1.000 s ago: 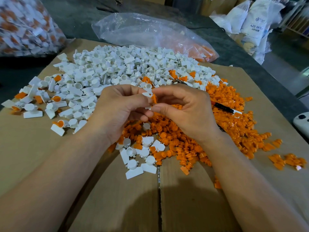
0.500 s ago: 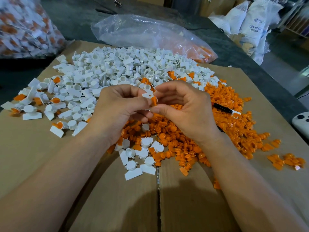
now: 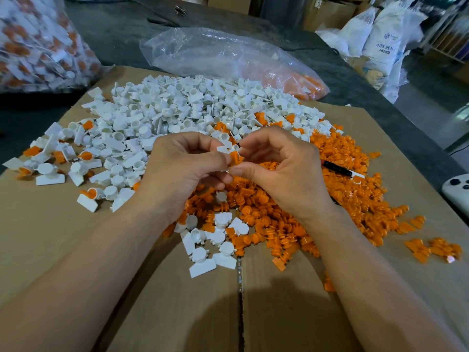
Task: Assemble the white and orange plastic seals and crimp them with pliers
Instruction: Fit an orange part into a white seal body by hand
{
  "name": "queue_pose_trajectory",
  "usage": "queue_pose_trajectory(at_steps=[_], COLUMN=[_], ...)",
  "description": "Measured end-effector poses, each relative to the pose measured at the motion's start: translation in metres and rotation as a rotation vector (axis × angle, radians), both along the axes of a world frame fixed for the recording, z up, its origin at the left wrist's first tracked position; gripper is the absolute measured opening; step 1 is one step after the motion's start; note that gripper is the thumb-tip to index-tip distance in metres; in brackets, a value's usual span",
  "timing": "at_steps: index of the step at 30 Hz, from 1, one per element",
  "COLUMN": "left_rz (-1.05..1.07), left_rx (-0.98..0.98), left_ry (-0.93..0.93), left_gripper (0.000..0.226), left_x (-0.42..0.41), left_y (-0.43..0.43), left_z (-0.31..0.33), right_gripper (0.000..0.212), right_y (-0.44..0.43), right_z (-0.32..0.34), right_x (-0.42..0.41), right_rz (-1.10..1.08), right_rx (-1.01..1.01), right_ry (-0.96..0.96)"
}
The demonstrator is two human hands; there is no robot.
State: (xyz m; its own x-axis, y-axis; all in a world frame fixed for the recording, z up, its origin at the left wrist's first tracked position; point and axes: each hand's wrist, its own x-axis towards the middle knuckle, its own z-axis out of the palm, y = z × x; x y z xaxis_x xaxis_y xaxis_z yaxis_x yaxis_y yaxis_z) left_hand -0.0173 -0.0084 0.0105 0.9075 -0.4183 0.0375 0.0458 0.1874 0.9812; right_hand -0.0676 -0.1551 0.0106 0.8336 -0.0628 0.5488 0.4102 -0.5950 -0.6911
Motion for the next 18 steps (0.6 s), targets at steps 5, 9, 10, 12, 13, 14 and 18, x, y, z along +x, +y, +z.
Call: queue_pose_trajectory(at_steps=[5, 9, 10, 12, 13, 14, 18], left_rz=[0.008, 0.024, 0.026, 0.029, 0.029, 0.027, 0.007], left_rx=[0.020, 0.033, 0.035, 0.037, 0.037, 0.036, 0.025], left_ry=[-0.019, -0.045, -0.048, -0.049, -0.048, -0.047, -0.026], left_gripper=[0.018, 0.019, 0.019, 0.018, 0.018, 0.018, 0.018], left_x=[-0.0003, -0.0004, -0.0004, -0.0004, -0.0004, -0.0003, 0.0005], left_y=[-0.0006, -0.0007, -0.0008, -0.0010, -0.0010, -0.0010, 0.0000], left_z=[0.0003, 0.0003, 0.0003, 0.0000, -0.0001, 0.0000, 0.0004], right_gripper=[0.031, 0.031, 0.032, 0.033, 0.033, 0.034, 0.037], right_y=[-0.0002, 0.0001, 0.0001, 0.0002, 0.0003, 0.0004, 0.0009], right_z=[0.0002, -0.0004, -0.0006, -0.0010, -0.0011, -0.0011, -0.0003], right_x=[-0.0001, 0.0002, 0.0004, 0.0005, 0.0004, 0.0004, 0.0009], right_rz=[-0.009, -0.016, -0.019, -0.019, -0.016, -0.011, 0.042], right_rx=[-0.024, -0.039, -0.041, -0.040, -0.039, -0.040, -0.048], right_ry=[-0.009, -0.014, -0.013, -0.010, -0.008, -0.004, 0.042])
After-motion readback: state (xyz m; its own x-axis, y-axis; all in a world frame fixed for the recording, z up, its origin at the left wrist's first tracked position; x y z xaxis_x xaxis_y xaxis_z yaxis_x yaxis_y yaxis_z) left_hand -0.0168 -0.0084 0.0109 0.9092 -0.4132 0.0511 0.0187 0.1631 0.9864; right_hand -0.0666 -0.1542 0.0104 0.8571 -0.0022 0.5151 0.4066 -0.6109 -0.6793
